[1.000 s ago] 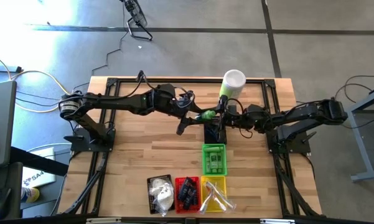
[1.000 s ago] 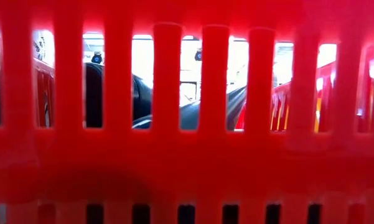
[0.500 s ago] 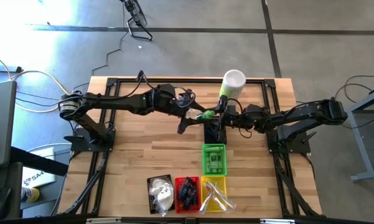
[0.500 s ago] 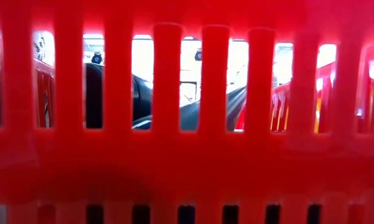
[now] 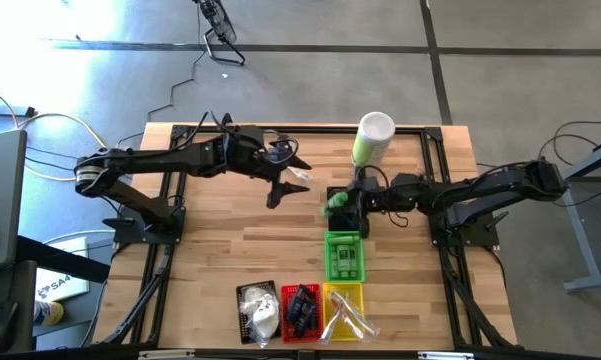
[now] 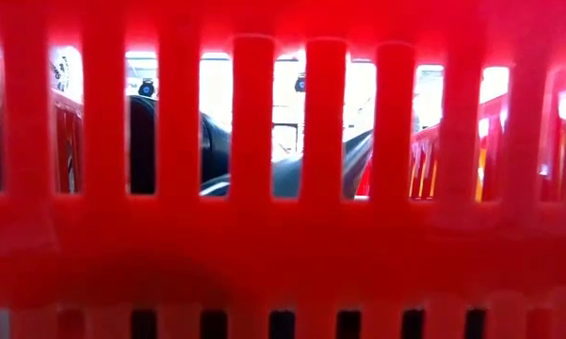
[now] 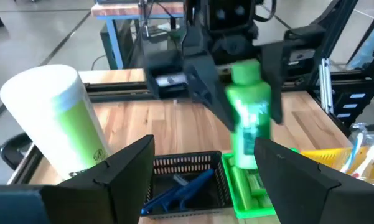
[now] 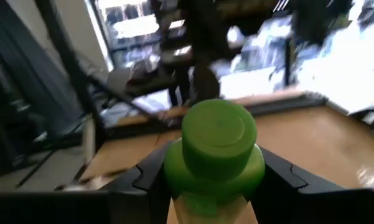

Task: Pick & Place Travel size toiletries
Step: Put the green shampoo into the green bin

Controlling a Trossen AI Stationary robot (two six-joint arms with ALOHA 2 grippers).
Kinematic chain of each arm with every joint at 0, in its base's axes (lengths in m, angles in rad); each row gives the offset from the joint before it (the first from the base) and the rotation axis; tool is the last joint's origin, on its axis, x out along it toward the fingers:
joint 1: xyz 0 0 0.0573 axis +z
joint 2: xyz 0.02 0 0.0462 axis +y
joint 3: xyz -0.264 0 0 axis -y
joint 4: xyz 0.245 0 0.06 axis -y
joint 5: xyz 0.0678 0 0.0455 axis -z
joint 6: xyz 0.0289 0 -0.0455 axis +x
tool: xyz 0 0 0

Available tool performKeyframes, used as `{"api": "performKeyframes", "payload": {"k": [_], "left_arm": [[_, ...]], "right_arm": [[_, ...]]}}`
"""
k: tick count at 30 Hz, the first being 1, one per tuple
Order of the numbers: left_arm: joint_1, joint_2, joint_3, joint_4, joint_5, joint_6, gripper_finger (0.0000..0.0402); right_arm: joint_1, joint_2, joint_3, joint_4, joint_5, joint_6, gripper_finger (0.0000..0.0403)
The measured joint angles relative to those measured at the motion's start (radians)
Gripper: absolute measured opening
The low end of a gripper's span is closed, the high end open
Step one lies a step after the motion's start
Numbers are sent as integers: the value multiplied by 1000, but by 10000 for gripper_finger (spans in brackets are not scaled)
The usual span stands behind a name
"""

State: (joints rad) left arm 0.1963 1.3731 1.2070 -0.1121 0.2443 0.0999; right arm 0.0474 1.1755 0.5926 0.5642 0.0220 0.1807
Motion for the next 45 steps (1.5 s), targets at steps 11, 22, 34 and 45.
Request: {"api": "performKeyframes", "payload": {"k": [11, 22, 34, 45], "left_arm": [[0, 2, 0, -80, -4, -6, 271], [0, 2, 0, -110, -4, -4, 271], [0, 2, 0, -109, -3, 0, 271], [0, 3, 0, -122, -3, -1, 271]], "right_arm": [[134, 10, 0, -352, -55, 288, 162], [325, 30, 0, -409, 65, 427, 163], [401, 174, 0, -464, 178, 574, 160], [397, 191, 0, -478, 259, 578, 215]]}}
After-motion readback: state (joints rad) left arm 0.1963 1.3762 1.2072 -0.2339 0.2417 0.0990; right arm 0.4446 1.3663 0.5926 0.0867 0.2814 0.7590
